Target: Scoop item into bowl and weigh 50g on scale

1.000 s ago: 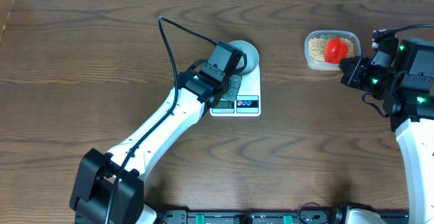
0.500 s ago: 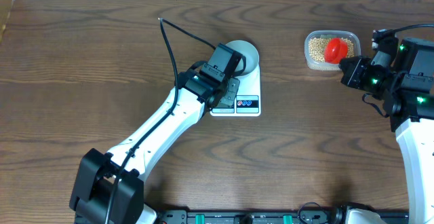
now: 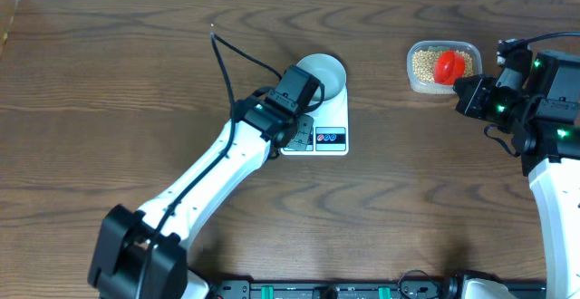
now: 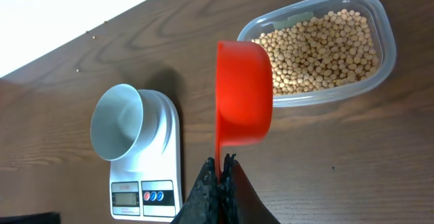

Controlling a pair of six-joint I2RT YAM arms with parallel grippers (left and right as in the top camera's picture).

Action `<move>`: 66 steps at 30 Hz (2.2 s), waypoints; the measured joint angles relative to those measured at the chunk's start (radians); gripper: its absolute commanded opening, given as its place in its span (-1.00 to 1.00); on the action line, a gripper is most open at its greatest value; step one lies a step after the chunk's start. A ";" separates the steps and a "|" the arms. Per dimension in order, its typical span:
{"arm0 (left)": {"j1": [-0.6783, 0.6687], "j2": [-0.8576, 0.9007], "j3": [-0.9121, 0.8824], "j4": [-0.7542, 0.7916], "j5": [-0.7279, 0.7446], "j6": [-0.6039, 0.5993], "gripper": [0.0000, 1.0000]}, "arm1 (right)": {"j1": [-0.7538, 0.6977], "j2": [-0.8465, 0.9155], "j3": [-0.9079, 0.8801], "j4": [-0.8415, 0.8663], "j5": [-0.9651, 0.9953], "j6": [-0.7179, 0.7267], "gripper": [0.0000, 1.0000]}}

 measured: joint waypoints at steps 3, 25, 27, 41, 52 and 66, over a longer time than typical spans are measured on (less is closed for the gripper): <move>0.000 -0.057 0.000 -0.014 0.000 0.010 -0.85 | 0.000 0.000 0.000 0.000 0.000 -0.002 -0.98; 0.170 -0.260 -0.045 -0.097 0.306 0.317 -0.85 | 0.000 0.000 0.000 -0.020 0.000 -0.002 -0.97; 0.170 -0.259 -0.045 -0.098 0.287 0.321 -0.85 | 0.000 0.000 0.000 -0.020 0.000 -0.002 -0.98; 0.170 -0.259 -0.045 -0.102 0.227 0.341 0.41 | 0.000 0.000 0.000 -0.020 0.000 -0.002 -0.98; 0.170 -0.259 -0.045 -0.102 0.225 0.341 0.82 | 0.000 0.000 0.000 -0.021 0.000 -0.002 -0.98; 0.170 -0.259 -0.045 -0.102 0.225 0.341 0.83 | 0.000 0.000 0.000 -0.028 0.000 -0.002 -0.98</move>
